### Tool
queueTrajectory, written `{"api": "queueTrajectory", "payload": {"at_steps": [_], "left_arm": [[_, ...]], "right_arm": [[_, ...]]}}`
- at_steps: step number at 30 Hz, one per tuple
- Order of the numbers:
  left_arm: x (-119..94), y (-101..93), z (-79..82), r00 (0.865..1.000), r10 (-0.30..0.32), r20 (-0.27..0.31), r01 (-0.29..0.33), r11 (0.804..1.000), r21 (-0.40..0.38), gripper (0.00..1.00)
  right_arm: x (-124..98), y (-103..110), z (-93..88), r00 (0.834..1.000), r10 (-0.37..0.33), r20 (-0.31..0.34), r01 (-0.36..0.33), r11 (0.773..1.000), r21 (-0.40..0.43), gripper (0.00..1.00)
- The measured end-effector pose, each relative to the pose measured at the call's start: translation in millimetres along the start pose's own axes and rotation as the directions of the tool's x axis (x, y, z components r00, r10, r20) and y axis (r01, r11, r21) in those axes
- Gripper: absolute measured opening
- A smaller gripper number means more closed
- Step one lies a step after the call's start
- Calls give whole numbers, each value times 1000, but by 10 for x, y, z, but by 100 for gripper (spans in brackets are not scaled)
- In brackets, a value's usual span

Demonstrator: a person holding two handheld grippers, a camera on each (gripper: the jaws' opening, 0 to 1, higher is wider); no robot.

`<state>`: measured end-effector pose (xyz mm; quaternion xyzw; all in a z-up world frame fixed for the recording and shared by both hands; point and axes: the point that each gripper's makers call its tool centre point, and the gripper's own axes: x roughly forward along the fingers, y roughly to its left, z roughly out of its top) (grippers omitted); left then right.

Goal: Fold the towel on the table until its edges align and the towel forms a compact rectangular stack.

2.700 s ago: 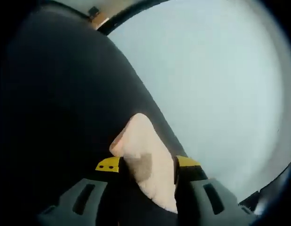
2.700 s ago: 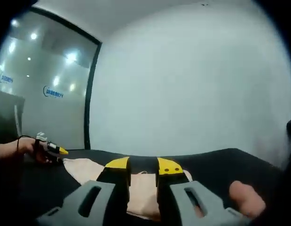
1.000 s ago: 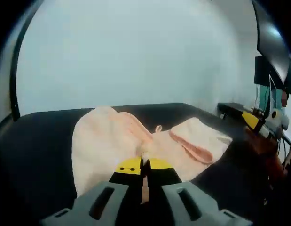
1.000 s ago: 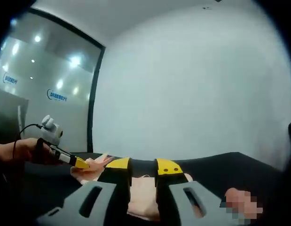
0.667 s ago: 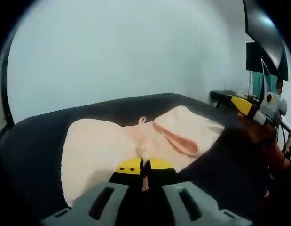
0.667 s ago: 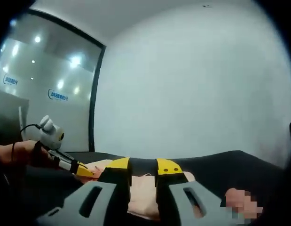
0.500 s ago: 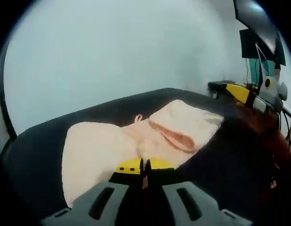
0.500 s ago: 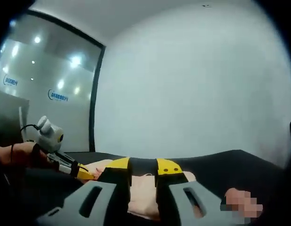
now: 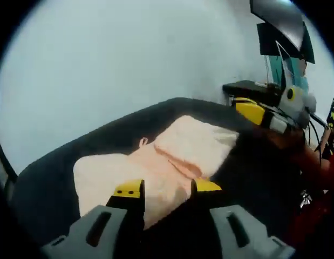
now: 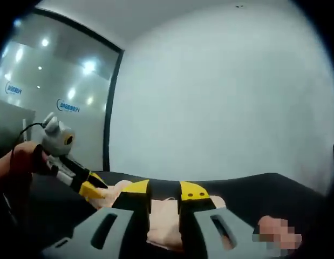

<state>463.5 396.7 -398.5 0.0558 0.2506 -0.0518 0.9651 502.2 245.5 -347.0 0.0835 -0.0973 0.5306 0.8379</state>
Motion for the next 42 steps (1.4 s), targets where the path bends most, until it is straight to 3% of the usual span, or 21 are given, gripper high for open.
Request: {"api": "queueTrajectory", "payload": {"at_steps": [2,3,5,6,8,12,14,16,19,21,25,27,28,29,33,35,36,38,39,40,42], "left_arm": [[219,124,-23,999,-33,-27,31,998,-59,28],[343,216,-68,998,-21,-55,15,992,-122,29],[563,335,-107,997,-10,-74,-2,985,-171,28],[631,357,-182,993,-4,-114,-17,983,-183,29],[732,370,-313,984,25,-176,-42,995,-92,29],[722,297,-264,992,18,-124,-23,999,-36,22],[662,312,-135,999,15,-51,-18,998,-55,4],[597,278,-63,1000,-28,-7,28,994,-102,3],[620,326,-133,999,-18,-44,16,998,-66,4],[636,262,-226,995,-39,-92,29,993,-113,6],[691,88,-224,993,-77,-90,64,988,-144,29],[710,33,-234,993,-75,-89,62,988,-138,26],[708,49,-291,991,-61,-118,52,995,-81,21],[716,82,-301,993,-41,-114,37,999,-35,20],[673,4,-200,996,-74,-42,70,993,-99,8],[654,-128,-156,988,-152,-7,149,974,-172,5],[661,-165,-191,983,-181,-18,175,967,-184,5],[670,-138,-210,986,-166,-14,162,974,-156,7],[617,-165,-141,981,-194,22,195,972,-132,8],[548,-156,-52,977,-205,62,213,959,-185,12],[437,11,116,976,-172,134,200,951,-237,18]], "right_arm": [[-5,25,-20,1000,4,-10,-4,1000,-18,16],[-9,25,-24,1000,2,-11,-2,1000,-26,16],[-11,2,-13,1000,-5,-5,5,999,-32,16],[-7,-13,-10,1000,-7,-3,7,1000,-29,16],[5,-20,-25,1000,-6,-8,6,1000,-22,16],[1,-11,-36,1000,-2,-12,1,1000,-23,16],[-1,-7,-23,1000,-1,-6,1,1000,-27,16],[6,-13,-25,1000,1,-7,-1,1000,-25,16],[6,9,-26,1000,7,-7,-7,1000,-26,16],[9,10,-34,1000,6,-11,-6,999,-36,16],[5,-4,-44,1000,1,-16,-2,999,-42,16],[7,-3,-53,1000,2,-20,-3,999,-43,16],[8,-1,-54,1000,3,-20,-4,999,-43,16],[9,4,-55,1000,5,-20,-6,999,-43,16],[15,12,-75,1000,8,-27,-9,999,-48,16],[14,9,-74,1000,7,-27,-8,999,-47,16],[14,7,-73,1000,7,-27,-8,999,-47,16],[18,3,-85,999,5,-32,-7,999,-49,16],[19,5,-91,999,4,-35,-6,999,-50,16],[17,-3,-91,999,-1,-35,-1,999,-50,16],[3,-66,-90,999,-25,-38,24,999,-41,16]]}}
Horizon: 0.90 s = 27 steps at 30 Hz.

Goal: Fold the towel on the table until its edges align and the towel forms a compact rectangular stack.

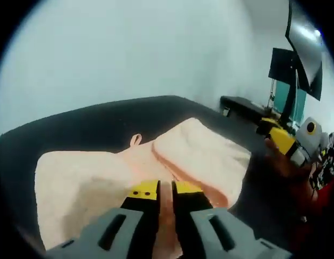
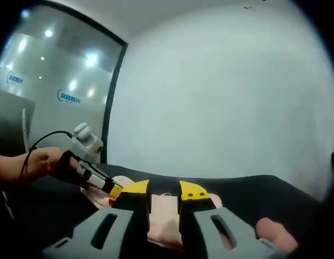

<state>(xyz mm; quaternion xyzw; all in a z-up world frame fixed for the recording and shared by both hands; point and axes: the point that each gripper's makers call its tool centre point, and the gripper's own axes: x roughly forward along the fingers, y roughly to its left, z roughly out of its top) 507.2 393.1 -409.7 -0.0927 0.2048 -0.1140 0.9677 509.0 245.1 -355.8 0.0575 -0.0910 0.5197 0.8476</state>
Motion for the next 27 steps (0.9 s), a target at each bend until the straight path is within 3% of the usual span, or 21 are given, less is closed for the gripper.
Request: {"api": "queueTrajectory", "payload": {"at_steps": [2,3,4,6,7,9,16,20,22,24,26,27], "left_arm": [[-100,301,95,997,79,25,-78,997,-22,15],[-134,479,38,990,138,-8,-138,990,-23,15],[-152,639,-34,981,188,-40,-186,982,33,12],[-129,752,-228,968,227,-107,-217,971,100,12],[-83,718,-309,970,209,-127,-196,974,111,12],[27,575,-367,983,141,-114,-130,986,102,13],[93,439,-369,989,132,-71,-126,988,93,13],[106,306,-376,989,115,-89,-94,973,213,13],[-4,237,-236,997,57,-51,-44,972,230,20],[-217,316,72,997,50,55,-59,982,180,27],[-495,498,457,977,62,205,-96,982,164,27],[-587,585,571,966,75,249,-120,978,170,27]], "right_arm": [[-4,-70,-23,1000,-26,-13,27,998,58,16],[-5,-145,-79,998,-49,-41,53,995,83,16],[-6,-183,-128,996,-59,-68,66,993,94,16],[-20,-187,-116,996,-58,-66,66,989,131,16],[-28,-210,-98,996,-64,-56,71,988,137,16],[-38,-245,-78,995,-85,-46,90,987,132,17],[-39,-340,-169,990,-112,-87,127,973,190,24],[-40,-379,-220,984,-135,-114,156,966,204,26],[-59,-454,-364,966,-156,-205,214,930,298,26],[-79,-612,-532,930,-187,-317,290,903,316,28],[-79,-789,-648,895,-209,-394,340,892,300,27],[-69,-864,-706,877,-211,-432,359,886,295,26]]}}
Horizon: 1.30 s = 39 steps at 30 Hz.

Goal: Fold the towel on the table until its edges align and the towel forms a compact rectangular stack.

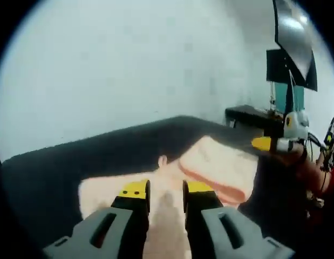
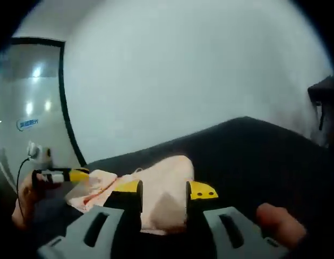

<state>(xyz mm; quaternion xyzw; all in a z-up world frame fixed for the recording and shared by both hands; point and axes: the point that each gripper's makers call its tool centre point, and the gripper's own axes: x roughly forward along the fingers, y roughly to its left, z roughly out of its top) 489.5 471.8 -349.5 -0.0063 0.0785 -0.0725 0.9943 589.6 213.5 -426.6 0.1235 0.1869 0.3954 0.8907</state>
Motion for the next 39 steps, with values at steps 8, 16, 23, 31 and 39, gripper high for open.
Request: {"api": "queueTrajectory", "payload": {"at_steps": [8,16,23,31,39], "left_arm": [[-540,1007,123,951,215,221,-226,974,25,25],[-548,1050,-62,944,247,218,-249,968,-20,23],[-521,1153,-129,945,256,201,-249,967,-63,23],[-574,1104,-163,943,267,200,-255,963,-85,23],[-586,1133,-195,943,274,188,-257,960,-111,23]], "right_arm": [[305,-118,-142,987,11,-160,5,995,100,23],[434,-78,-251,975,10,-222,14,994,107,6],[353,27,6,990,-44,-136,54,996,69,3],[346,745,582,998,-60,10,61,996,-70,2],[592,1640,770,996,-72,49,86,919,-384,2]]}}
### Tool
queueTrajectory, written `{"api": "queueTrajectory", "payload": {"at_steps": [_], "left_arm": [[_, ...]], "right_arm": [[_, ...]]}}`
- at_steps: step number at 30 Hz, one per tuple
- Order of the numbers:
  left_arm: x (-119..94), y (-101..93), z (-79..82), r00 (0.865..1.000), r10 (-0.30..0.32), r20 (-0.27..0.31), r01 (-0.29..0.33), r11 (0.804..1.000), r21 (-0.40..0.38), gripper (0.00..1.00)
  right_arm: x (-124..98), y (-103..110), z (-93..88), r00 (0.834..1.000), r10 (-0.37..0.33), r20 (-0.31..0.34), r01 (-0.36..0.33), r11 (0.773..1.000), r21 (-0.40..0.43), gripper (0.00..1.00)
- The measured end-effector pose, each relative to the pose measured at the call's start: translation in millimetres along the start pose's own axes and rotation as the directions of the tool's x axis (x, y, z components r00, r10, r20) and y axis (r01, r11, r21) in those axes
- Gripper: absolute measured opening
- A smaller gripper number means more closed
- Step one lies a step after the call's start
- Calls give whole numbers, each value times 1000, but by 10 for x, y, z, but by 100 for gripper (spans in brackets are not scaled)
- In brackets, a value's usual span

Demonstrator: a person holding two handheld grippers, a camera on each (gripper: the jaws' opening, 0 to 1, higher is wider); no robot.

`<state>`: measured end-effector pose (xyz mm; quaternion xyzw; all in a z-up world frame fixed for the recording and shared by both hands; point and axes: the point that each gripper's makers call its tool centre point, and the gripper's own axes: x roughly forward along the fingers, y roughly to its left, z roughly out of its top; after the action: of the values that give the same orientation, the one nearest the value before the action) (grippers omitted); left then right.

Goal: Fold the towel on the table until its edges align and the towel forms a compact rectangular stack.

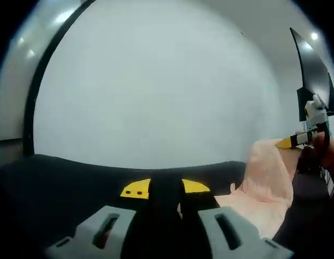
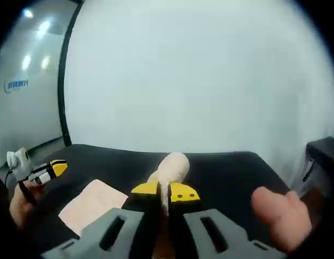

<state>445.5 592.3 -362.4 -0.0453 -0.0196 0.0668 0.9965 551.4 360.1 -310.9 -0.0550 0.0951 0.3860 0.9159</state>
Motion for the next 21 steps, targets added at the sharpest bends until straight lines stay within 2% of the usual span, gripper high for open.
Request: {"api": "queueTrajectory", "payload": {"at_steps": [3,6,9,12,15,18,21], "left_arm": [[6,60,-38,1000,11,-15,-12,1000,-18,23],[-6,73,-57,1000,13,-20,-14,999,-38,23],[-4,104,-86,999,20,-31,-21,999,-50,23],[-1,139,-120,999,26,-46,-29,998,-58,23],[-18,173,-131,998,31,-48,-34,996,-80,23],[-16,211,-142,998,30,-48,-35,993,-115,22],[-17,230,-165,998,32,-55,-39,990,-136,22]], "right_arm": [[116,343,45,1000,7,-14,-8,995,-102,2],[236,711,52,1000,16,-21,-20,978,-205,2],[277,1044,-10,1000,3,-23,-10,949,-315,2],[357,1338,-132,999,-19,-36,2,910,-416,3],[439,1581,-291,999,-18,-44,-5,877,-480,3],[516,1787,-503,996,7,-84,-47,872,-487,3],[565,1936,-644,996,15,-86,-59,840,-539,4]]}}
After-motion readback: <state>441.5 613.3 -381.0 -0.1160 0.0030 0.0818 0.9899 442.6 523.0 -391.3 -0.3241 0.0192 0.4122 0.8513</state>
